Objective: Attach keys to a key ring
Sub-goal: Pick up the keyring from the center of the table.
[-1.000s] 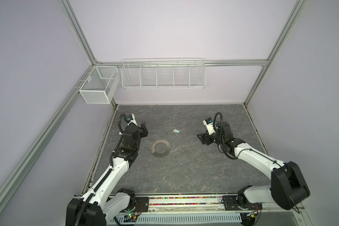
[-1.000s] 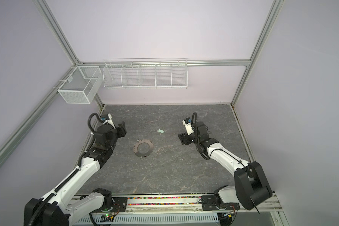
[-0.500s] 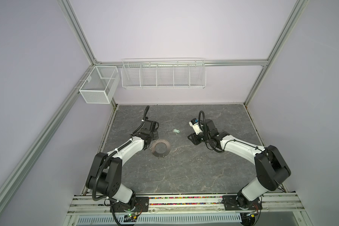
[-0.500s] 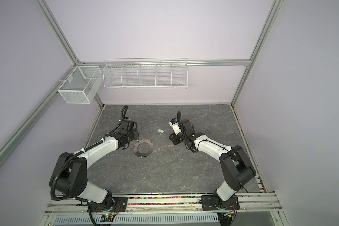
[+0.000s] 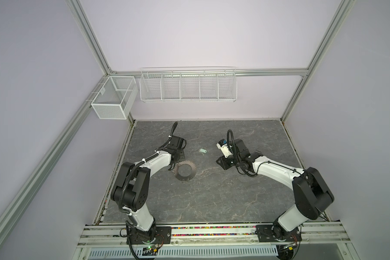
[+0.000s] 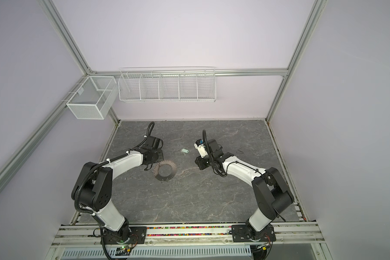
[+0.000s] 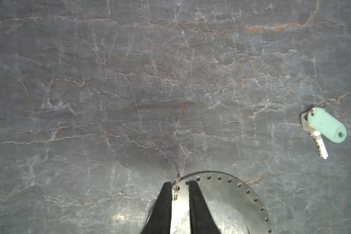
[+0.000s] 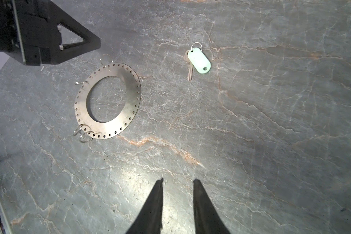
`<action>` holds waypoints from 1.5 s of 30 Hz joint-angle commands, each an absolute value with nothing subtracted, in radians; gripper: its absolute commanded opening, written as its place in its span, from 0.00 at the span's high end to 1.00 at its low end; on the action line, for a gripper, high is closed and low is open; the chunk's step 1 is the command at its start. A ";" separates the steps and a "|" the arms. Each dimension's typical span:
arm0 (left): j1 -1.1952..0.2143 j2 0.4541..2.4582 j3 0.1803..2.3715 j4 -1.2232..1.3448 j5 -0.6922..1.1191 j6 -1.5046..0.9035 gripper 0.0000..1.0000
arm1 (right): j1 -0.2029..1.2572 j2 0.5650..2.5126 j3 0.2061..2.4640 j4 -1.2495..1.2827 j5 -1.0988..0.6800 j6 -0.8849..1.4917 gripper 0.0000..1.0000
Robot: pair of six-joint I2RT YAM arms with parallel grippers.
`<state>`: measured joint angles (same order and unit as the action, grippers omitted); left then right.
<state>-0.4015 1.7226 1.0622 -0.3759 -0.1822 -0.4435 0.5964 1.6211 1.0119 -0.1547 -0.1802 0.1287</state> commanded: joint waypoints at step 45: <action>-0.406 1.841 1.124 -0.440 -0.169 -0.425 0.97 | 0.633 1.746 1.114 -0.235 -0.210 0.134 0.77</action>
